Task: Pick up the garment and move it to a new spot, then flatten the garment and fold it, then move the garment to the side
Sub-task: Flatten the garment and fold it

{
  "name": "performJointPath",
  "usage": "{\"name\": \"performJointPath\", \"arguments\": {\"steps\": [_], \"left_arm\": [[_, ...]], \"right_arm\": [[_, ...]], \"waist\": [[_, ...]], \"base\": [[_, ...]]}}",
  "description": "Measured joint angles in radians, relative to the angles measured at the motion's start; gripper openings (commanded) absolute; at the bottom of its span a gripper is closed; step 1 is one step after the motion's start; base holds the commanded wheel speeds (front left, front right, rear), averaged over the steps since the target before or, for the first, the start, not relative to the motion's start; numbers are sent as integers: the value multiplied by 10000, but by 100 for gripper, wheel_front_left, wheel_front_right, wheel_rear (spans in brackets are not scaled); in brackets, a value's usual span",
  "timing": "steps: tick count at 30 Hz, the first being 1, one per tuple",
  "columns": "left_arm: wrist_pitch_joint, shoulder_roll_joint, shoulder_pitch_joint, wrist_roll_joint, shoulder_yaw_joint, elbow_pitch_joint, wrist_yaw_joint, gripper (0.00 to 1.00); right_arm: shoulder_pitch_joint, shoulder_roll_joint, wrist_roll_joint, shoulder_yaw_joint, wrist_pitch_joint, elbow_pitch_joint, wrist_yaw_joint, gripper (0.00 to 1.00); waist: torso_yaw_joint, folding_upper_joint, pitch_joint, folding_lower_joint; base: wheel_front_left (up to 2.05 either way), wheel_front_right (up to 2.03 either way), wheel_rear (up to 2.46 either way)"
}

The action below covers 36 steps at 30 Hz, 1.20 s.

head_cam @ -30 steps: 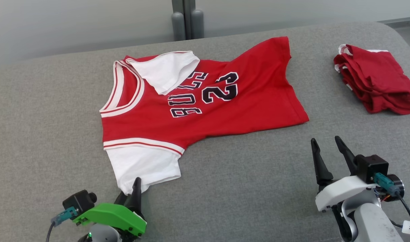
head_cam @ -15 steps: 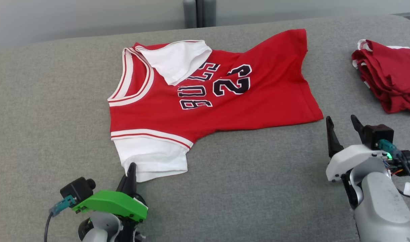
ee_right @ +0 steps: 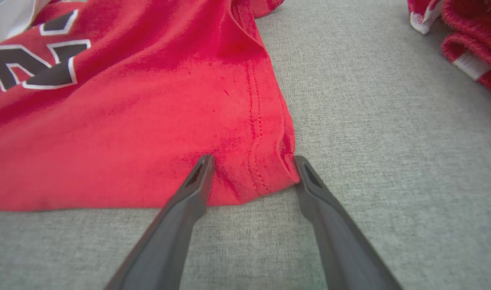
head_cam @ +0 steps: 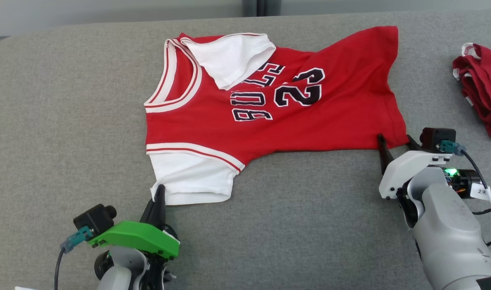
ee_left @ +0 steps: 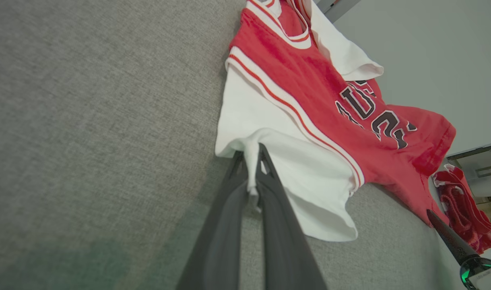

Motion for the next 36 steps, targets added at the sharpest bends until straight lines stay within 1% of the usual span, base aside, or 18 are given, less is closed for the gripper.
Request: {"name": "performJointPath", "arguments": {"steps": [3, 4, 6, 7, 8, 9, 10, 13, 18, 23, 28, 31, 36], "left_arm": [[-81, 19, -2, 38, -31, -2, -31, 0], [-96, 27, -2, 40, -35, -10, -36, 0], [-171, 44, -2, 54, -54, -48, -48, 0], [-176, 56, -4, 56, -73, -84, -84, 0], [-184, 61, -7, 56, -82, -111, -107, 0], [-217, 84, -10, 81, -102, -144, -125, 0], [-255, 107, -19, 134, -115, -180, -136, 0], [-316, 211, -89, 217, -138, -314, -176, 0], [-410, 403, -289, 303, -94, -729, -224, 0], [-416, 686, -477, 313, 96, -1567, -236, 0], [-198, 1091, -715, 301, 311, -2832, -184, 0], [67, 1333, -903, 221, 495, -3762, -69, 0], [566, 1716, -1229, 142, 746, -5313, 190, 0]], "right_arm": [[-252, -44, 138, -75, 98, 454, -2, 100], [-314, -46, 199, -98, 121, 585, -2, 83], [-410, -48, 395, -130, 117, 800, 0, 39], [-477, -46, 527, -134, 102, 917, 0, 29], [-512, -46, 619, -125, 77, 995, 0, 16], [-546, -42, 717, -100, 17, 1057, 0, 10], [-578, -42, 800, -61, -73, 1112, 0, 0], [-663, -40, 1133, 136, -343, 1179, -2, 0], [-723, -29, 1971, 790, -637, 966, 0, 0], [-708, -59, 3026, 1712, -731, 138, 0, 0], [-454, -454, 4207, 2709, -522, -1381, 0, 0], [-138, -880, 5022, 3166, -151, -2767, -2, 0], [491, -1521, 6040, 3271, 602, -5363, -2, 0]], "waist": [[48, 0, -7, 0], [52, 0, -26, 0], [52, 0, -63, 0], [47, 0, -85, 0], [40, 0, -104, 0], [27, 0, -133, 0], [12, 0, -167, 0], [-48, 0, -297, 0], [-197, 0, -619, 0], [-427, -1, -1034, 0], [-673, 0, -1474, 0], [-829, 0, -1775, 0], [-1069, 0, -2217, 0]], "base": [[0, 0, 0], [0, 0, 0], [0, 0, 0], [0, 0, 0], [0, 0, 0], [0, 0, 0], [0, 0, 0], [0, 0, 0], [0, 0, 0], [0, 0, 0], [0, 0, 0], [0, 0, 0], [0, 0, 0]]}}
